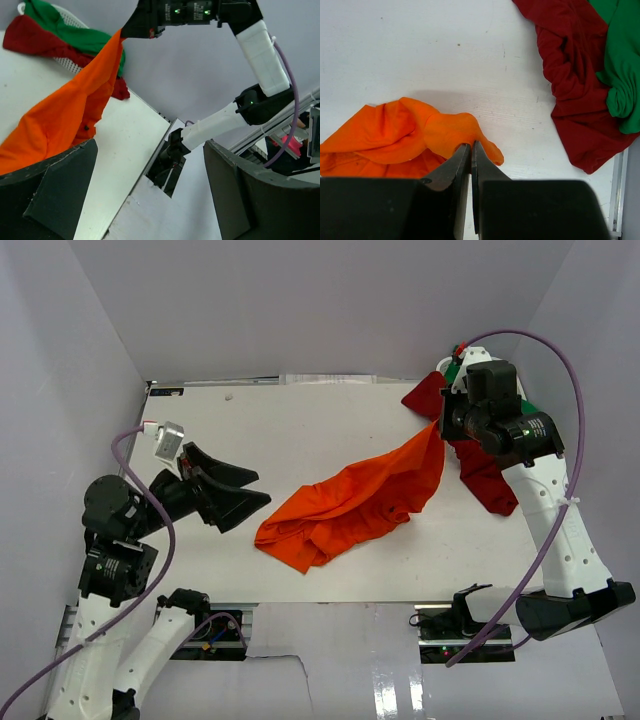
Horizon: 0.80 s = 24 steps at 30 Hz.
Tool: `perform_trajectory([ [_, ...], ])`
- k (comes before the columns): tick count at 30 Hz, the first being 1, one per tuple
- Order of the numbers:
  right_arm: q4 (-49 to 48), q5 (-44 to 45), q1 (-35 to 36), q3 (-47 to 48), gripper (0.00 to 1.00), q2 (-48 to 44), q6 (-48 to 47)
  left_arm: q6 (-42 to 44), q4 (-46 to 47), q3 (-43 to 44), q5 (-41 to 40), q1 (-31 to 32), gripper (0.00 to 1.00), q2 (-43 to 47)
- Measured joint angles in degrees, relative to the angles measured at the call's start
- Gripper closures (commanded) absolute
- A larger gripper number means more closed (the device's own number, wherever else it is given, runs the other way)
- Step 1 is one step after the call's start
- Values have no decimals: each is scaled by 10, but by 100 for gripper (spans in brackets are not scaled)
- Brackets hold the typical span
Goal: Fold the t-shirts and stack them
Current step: Flatten out the tshirt
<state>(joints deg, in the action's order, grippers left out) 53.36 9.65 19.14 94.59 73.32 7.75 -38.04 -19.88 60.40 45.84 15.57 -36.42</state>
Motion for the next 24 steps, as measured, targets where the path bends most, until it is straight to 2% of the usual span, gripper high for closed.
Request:
perform_trajectory([
  [2, 0, -2, 0, 0, 92, 0, 2, 3, 17, 0, 6, 0, 2, 11],
  [6, -5, -5, 0, -7, 92, -2, 5, 5, 29, -77, 17, 0, 2, 11],
  [11, -8, -8, 0, -7, 92, -3, 7, 17, -31, -130, -34, 0, 2, -4],
  [16, -9, -8, 0, -7, 92, -4, 8, 46, -99, -125, -102, 8, 2, -96],
  [19, -9, -8, 0, -11, 92, -7, 8, 55, -141, -130, -175, 42, 3, -171],
  [21, -10, -8, 0, -17, 92, -9, 8, 51, -173, -131, -250, 94, 3, -208],
  [24, -11, -8, 0, -23, 92, -9, 8, 38, -213, -125, -345, 186, 15, -265],
])
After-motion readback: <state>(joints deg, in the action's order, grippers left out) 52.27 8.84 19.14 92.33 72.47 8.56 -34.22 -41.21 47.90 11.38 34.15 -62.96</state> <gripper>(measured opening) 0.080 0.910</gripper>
